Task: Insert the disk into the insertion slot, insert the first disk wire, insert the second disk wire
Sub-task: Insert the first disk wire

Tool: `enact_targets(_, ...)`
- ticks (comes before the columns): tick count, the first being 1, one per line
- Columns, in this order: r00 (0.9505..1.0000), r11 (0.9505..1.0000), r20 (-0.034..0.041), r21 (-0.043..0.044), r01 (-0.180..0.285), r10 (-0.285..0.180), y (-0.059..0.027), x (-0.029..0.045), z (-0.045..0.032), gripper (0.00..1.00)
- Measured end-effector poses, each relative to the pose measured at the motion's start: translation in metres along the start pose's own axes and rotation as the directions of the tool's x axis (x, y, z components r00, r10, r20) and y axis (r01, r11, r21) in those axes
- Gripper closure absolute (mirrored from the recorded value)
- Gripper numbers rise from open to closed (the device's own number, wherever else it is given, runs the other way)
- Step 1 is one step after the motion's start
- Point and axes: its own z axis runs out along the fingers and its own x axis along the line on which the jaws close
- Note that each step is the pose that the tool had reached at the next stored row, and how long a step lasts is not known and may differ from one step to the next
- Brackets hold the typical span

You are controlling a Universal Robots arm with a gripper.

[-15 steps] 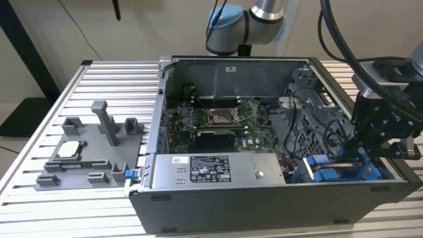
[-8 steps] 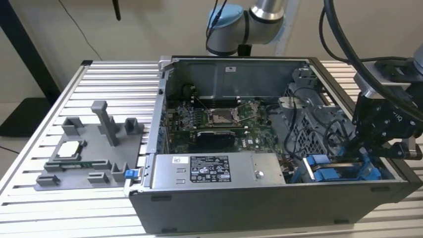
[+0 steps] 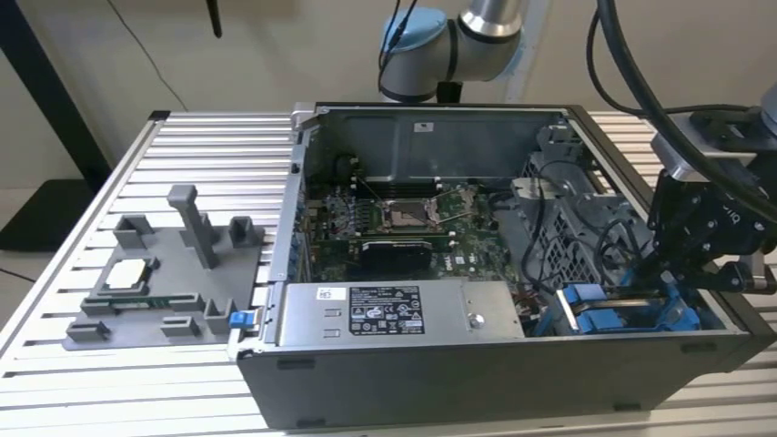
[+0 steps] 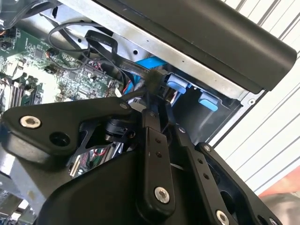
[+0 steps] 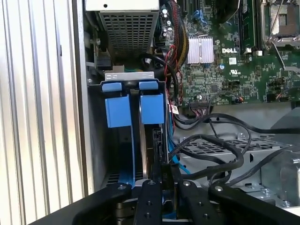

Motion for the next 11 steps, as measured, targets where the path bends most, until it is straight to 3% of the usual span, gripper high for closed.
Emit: enact_targets(11,0.9998,0.9998,-0.0009,-0.0018,0.018,-0.018,-0.0002,0.0003,0.0026,1.00)
